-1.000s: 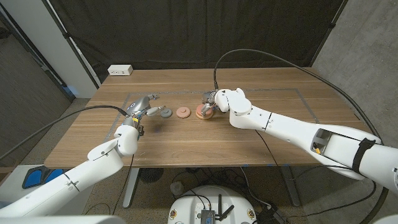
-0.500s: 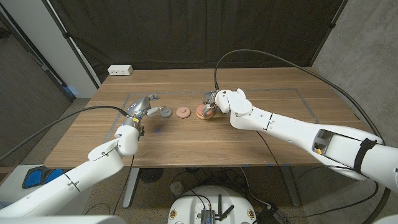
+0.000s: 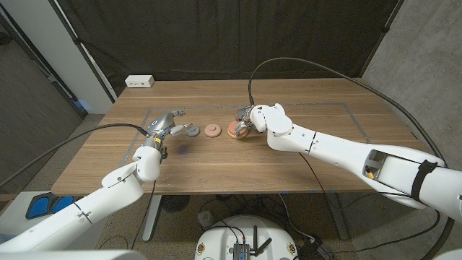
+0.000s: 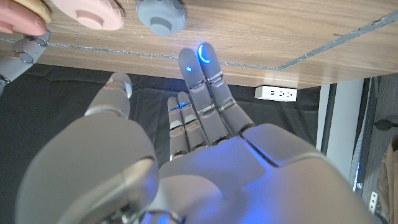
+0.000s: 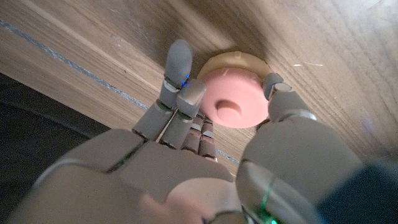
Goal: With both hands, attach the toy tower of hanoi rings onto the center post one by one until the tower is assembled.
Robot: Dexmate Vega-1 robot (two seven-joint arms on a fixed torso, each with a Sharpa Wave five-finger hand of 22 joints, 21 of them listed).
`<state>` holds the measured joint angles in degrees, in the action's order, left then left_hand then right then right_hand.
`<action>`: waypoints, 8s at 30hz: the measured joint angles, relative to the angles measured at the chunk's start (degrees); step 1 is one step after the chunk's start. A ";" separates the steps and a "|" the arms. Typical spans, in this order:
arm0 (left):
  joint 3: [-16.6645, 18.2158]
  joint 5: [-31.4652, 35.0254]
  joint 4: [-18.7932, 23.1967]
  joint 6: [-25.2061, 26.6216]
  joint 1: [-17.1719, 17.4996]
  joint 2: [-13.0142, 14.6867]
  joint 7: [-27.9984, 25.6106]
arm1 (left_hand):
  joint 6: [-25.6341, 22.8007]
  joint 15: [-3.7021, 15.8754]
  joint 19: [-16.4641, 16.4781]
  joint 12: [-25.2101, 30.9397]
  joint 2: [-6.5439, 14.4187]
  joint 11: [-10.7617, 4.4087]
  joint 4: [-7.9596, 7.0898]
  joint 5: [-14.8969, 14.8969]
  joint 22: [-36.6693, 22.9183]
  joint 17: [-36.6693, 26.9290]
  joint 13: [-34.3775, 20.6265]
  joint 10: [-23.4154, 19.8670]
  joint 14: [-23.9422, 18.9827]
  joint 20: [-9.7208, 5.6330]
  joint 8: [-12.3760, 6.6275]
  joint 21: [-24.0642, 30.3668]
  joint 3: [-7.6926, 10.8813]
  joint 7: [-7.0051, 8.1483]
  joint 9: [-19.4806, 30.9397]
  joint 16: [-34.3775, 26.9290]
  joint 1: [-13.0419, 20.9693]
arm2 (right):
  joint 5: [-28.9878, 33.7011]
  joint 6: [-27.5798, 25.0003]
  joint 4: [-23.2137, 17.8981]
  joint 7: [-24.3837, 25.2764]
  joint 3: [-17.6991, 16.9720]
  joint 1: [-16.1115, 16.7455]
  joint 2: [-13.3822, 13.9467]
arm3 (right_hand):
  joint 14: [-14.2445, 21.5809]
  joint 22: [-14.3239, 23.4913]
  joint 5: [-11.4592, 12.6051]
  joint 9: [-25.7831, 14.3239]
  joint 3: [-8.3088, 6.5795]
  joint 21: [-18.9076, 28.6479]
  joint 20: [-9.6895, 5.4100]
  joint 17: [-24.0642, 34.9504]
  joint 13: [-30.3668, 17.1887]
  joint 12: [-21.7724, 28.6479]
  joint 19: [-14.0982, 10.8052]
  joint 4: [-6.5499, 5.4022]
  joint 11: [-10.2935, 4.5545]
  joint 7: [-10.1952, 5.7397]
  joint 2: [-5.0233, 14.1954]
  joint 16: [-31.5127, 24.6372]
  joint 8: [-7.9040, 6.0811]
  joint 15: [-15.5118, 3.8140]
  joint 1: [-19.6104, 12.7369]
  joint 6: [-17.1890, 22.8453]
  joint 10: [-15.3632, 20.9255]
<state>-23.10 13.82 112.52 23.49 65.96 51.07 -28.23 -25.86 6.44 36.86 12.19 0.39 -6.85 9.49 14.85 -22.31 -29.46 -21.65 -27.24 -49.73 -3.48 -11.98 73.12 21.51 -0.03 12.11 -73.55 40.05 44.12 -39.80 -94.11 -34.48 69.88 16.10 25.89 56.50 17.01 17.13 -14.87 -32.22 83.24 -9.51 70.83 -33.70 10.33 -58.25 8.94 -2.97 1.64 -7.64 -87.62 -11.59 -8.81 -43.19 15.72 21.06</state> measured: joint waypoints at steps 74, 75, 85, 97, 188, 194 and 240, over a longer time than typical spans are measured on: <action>-0.99 0.86 0.51 1.45 -1.54 -1.55 -0.59 | -0.32 -0.03 -0.72 -0.33 0.00 0.22 -0.24 0.22 1.32 -0.02 0.00 -0.20 0.03 0.09 0.00 2.34 0.24 -0.30 0.00 -0.23 0.00 | -1.51 -0.92 -14.50 10.61 -12.13 11.13 8.54 | -1.76 -0.37 -0.95 0.50 -2.09 0.25 0.35 -0.13 0.99 3.04 -0.10 0.63 -1.12 -0.82 3.52 -1.24 -2.83 1.07 -0.49 2.93 3.64; -1.04 0.94 0.54 1.52 -1.58 -1.56 -0.58 | -0.32 -0.24 -0.72 -0.33 0.00 0.22 -0.24 0.22 1.32 -0.02 0.00 -0.20 0.24 0.09 0.00 2.34 0.24 -0.30 0.00 -0.23 0.00 | -1.56 -0.99 -14.85 10.80 -12.42 11.51 8.83 | -1.49 -0.37 -0.95 0.50 -2.25 0.36 0.28 -0.13 0.91 3.04 -0.17 0.78 -1.25 -0.82 3.53 -1.24 -2.91 0.91 -0.49 2.93 3.77; -1.33 1.58 0.63 1.87 -1.91 -1.82 -0.55 | -0.32 -0.21 -1.35 -0.33 0.00 0.22 -0.24 0.22 1.59 -0.02 0.00 -0.20 0.21 0.08 0.00 2.77 0.23 -0.30 0.00 -0.23 0.00 | -1.80 -1.27 -17.94 12.31 -15.36 15.21 11.36 | -0.77 -0.37 -0.53 0.50 -2.73 0.68 -0.11 -0.13 0.70 3.47 -0.56 0.78 -1.63 -1.34 3.98 -1.73 -3.28 0.63 -0.95 3.88 5.38; -2.23 2.46 2.56 3.69 -2.26 -2.39 -0.42 | -0.32 -0.21 -1.35 -0.33 0.00 0.22 -0.24 0.22 1.85 -0.02 0.00 -0.20 0.21 0.08 0.00 3.23 0.23 -0.30 0.00 -0.23 0.00 | -4.26 -0.67 -19.78 18.63 -18.48 18.72 13.76 | 0.05 -0.40 -0.51 0.49 -2.72 0.89 -0.30 -0.14 0.62 3.47 -1.16 0.78 -1.64 -1.63 4.40 -1.73 -3.28 0.21 -1.41 4.36 5.38; -6.59 7.97 10.39 11.09 -14.61 10.31 29.03 | -0.21 -0.52 -2.88 -0.29 -2.25 2.16 0.66 0.62 4.07 1.33 -0.83 -0.90 1.55 0.18 -0.41 7.44 0.63 -2.06 0.56 -1.56 2.44 | -5.99 -1.30 -25.02 33.74 -27.29 33.04 20.81 | 0.95 -1.54 0.04 0.48 -3.90 1.53 -0.30 -0.15 -0.70 3.15 -1.15 0.70 -2.15 -2.45 3.88 -1.33 -3.28 -0.09 -4.18 5.56 5.88; -8.22 8.03 10.55 12.24 -17.44 10.00 32.30 | 2.54 -0.52 -2.88 -0.94 -3.34 3.40 0.43 0.62 4.13 1.97 -1.28 1.62 1.00 0.18 0.26 8.66 0.40 -3.07 0.82 -2.74 4.11 | -5.91 -1.70 -25.18 33.68 -27.12 33.04 20.73 | 0.95 -1.44 0.26 0.48 -3.90 1.53 -0.30 -0.22 -0.96 3.15 -1.15 0.70 -1.94 -2.55 3.88 -1.33 -3.28 -0.09 -4.18 6.09 6.09; -20.14 15.55 0.82 8.87 -33.05 3.75 53.45 | 11.04 -0.30 -3.08 -1.55 -4.22 5.54 -0.31 0.16 6.89 1.45 -1.20 9.84 0.70 0.39 1.16 10.59 -1.28 -4.68 0.39 -5.33 4.99 | -5.38 -3.53 -27.13 32.83 -26.90 33.16 21.34 | 0.94 -1.86 0.47 0.35 -3.89 1.79 -0.31 -0.14 -1.23 3.15 -1.14 0.70 -2.45 -2.44 3.89 -1.33 -3.28 -0.09 -4.16 6.60 7.01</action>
<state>-43.24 29.37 113.34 32.36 32.91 54.83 25.22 -14.82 6.15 33.78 10.65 -3.83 -1.31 9.18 15.01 -15.42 -28.02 -22.84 -17.40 -49.03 -3.08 -10.82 83.71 20.23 -4.71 12.50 -78.88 45.04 38.74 -43.33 -121.24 -1.65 42.98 49.26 47.23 57.44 15.16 17.60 -14.52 -36.11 85.04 -9.82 70.69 -34.93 13.48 -59.38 9.64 -5.43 -0.81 -3.74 -88.95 -14.86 -8.91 -47.36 22.32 28.07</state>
